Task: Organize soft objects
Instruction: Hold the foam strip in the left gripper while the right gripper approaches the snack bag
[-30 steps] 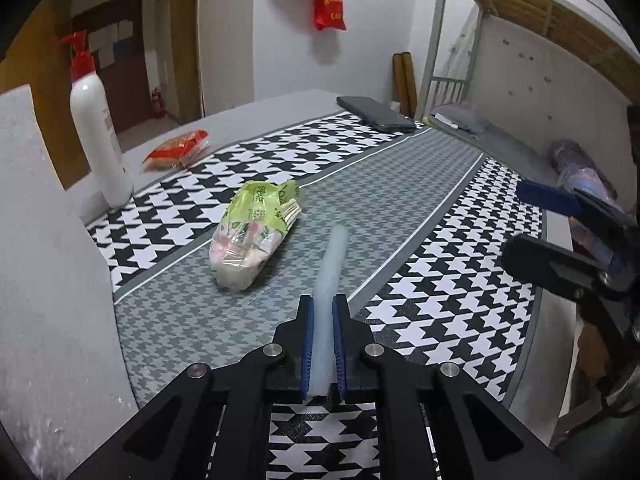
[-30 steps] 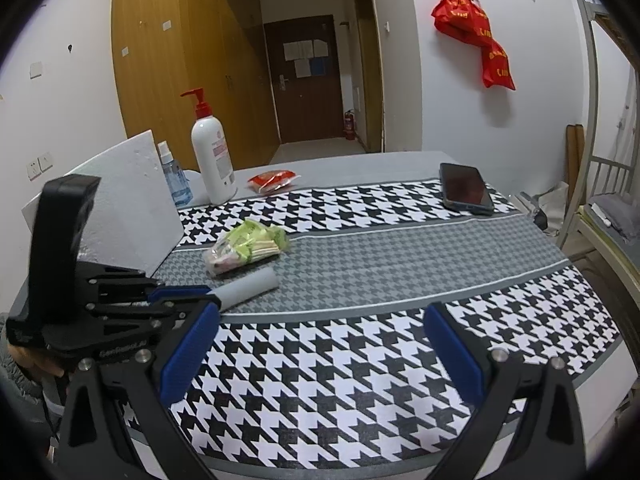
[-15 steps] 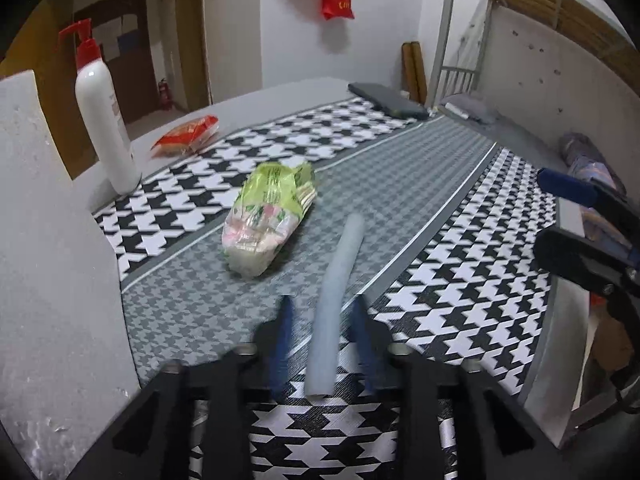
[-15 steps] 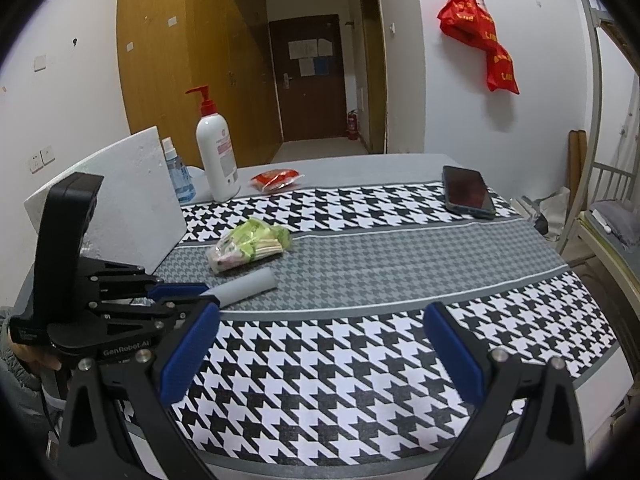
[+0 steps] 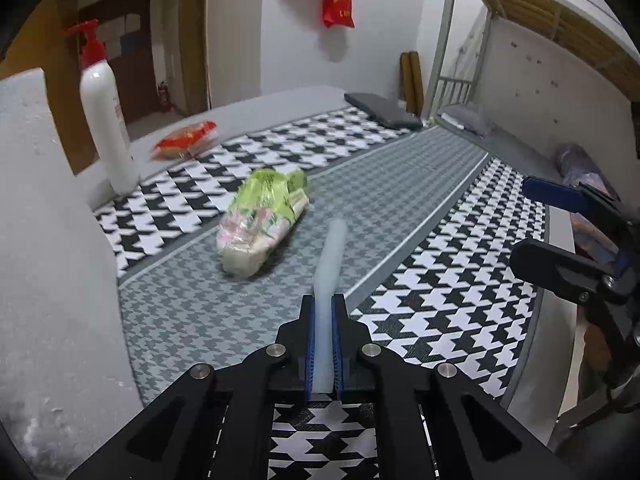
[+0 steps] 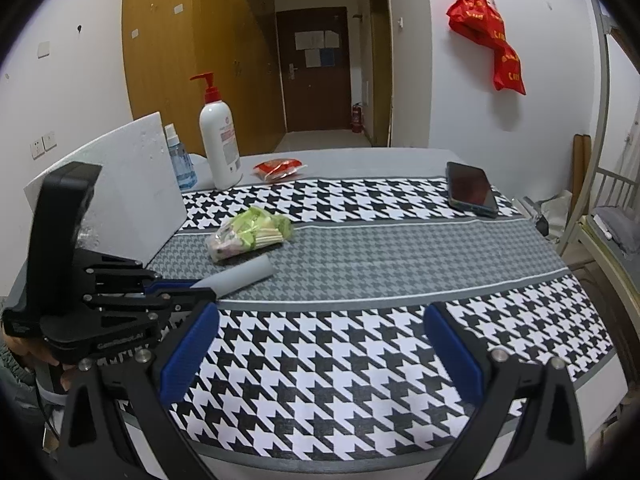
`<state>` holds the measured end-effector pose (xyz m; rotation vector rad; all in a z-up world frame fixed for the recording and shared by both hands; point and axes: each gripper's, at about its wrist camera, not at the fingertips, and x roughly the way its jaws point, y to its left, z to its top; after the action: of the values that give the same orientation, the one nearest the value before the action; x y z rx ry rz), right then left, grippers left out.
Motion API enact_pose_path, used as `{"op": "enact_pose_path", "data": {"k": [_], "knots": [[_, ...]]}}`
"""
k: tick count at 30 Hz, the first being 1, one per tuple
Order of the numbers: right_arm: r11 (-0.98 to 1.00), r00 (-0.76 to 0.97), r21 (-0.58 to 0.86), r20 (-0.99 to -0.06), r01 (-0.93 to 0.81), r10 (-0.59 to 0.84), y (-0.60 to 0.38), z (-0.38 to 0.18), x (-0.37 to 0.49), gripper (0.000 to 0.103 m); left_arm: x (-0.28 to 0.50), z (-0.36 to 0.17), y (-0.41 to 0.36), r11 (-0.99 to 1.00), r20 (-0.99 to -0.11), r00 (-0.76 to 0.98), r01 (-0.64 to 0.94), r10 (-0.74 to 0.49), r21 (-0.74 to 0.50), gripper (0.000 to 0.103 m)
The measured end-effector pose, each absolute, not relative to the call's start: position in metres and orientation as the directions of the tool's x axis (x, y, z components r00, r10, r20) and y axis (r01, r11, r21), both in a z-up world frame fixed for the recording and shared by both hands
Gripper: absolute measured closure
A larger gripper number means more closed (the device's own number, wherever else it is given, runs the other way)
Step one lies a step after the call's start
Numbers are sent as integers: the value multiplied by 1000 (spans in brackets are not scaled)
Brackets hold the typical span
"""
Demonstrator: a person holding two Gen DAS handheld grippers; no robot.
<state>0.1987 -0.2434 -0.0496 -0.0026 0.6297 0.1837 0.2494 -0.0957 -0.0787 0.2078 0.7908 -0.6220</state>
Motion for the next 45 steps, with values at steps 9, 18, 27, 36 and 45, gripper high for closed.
{"op": "enact_pose_path", "data": {"k": [9, 18, 27, 36, 45], "knots": [[983, 807, 35, -566, -182, 169, -240, -35, 207, 0, 213, -48, -83, 864, -598, 693, 503, -402, 2, 95], [968, 804, 30, -550, -250, 225, -225, -26, 225, 0, 166, -24, -52, 935, -476, 822, 355, -313, -2, 95], [954, 781, 75, -558, -290, 281, -205, -29, 250, 4, 153, -20, -37, 961, -439, 860, 274, -259, -31, 95], [943, 741, -6, -620, -333, 258, -178, -36, 271, 4, 148, -19, -29, 973, -427, 876, 225, -223, -46, 95], [932, 684, -44, -692, -359, 230, -161, -50, 293, 12, 143, -20, -22, 976, -411, 886, 208, -217, -67, 95]]}}
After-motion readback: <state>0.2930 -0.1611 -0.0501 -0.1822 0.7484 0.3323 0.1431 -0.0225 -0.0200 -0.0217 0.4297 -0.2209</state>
